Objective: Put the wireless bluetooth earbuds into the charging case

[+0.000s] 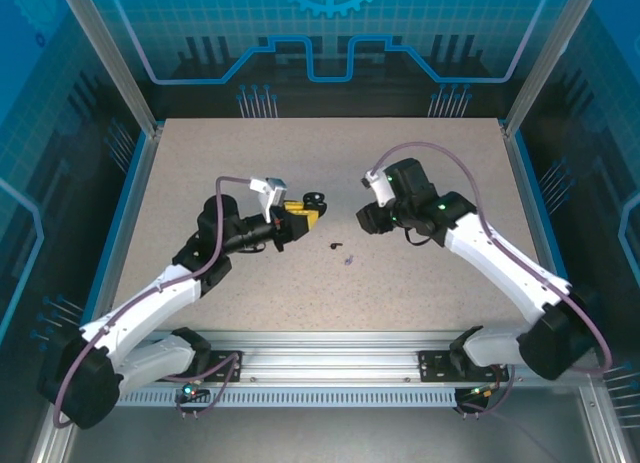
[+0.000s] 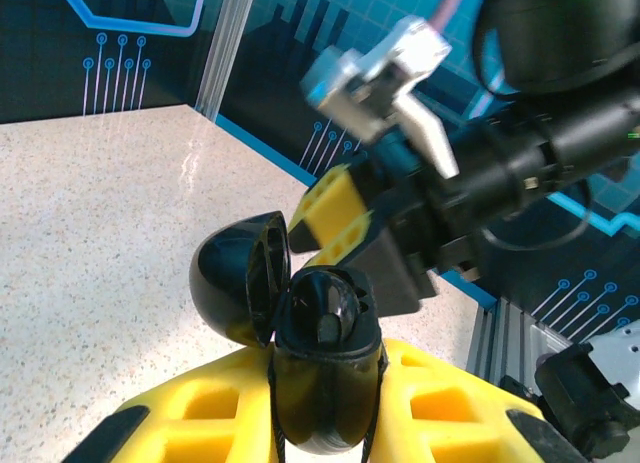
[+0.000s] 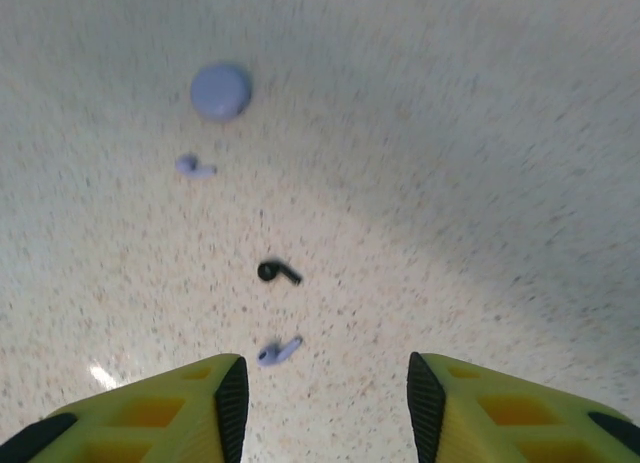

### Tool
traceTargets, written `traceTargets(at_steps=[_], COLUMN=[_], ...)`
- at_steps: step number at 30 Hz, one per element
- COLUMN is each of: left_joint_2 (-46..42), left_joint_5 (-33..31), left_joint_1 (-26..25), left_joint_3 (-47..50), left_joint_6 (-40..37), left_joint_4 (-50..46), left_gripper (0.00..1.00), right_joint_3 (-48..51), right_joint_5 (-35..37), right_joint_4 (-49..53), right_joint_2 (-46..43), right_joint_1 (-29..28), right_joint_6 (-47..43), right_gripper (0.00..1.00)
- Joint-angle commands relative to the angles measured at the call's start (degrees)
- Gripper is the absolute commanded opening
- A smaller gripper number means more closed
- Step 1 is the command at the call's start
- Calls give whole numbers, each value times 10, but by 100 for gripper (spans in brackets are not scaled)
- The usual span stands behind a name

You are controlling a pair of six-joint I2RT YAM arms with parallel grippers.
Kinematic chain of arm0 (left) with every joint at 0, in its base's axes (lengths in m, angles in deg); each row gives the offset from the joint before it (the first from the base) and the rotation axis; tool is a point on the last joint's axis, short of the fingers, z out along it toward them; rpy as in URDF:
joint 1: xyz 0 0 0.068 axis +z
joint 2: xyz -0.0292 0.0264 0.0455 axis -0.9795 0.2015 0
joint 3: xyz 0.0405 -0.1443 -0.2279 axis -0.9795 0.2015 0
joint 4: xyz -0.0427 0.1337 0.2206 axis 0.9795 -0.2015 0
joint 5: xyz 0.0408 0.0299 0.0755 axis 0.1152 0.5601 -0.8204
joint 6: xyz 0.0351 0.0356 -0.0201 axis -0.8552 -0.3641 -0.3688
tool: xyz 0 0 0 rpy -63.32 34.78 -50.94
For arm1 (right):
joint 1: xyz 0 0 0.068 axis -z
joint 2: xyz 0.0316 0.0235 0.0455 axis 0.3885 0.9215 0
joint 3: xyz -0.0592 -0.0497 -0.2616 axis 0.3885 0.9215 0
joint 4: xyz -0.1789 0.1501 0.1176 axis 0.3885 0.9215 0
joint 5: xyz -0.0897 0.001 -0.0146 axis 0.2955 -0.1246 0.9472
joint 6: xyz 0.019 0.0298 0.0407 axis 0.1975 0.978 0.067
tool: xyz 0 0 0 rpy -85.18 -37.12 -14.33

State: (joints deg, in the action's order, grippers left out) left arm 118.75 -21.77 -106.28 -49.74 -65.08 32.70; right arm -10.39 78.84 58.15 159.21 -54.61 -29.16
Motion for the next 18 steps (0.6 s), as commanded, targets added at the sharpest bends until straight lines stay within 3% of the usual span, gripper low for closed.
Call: traceTargets(at_steps=[1, 18], left_joint_2=[-29, -46], left_joint_5=[-4, -8], left_joint_1=[4, 2], left_joint_3=[13, 26], left_joint_6=[9, 17], left_joint_4=[-22, -20], left_gripper=[3, 3], right_joint_3=[-29, -115], right_joint_5=[-57, -90], right_joint_4=[34, 24], right_joint_2=[42, 284], right_joint_1=[6, 3], right_joint_6=[-38, -44], right_gripper=[47, 32])
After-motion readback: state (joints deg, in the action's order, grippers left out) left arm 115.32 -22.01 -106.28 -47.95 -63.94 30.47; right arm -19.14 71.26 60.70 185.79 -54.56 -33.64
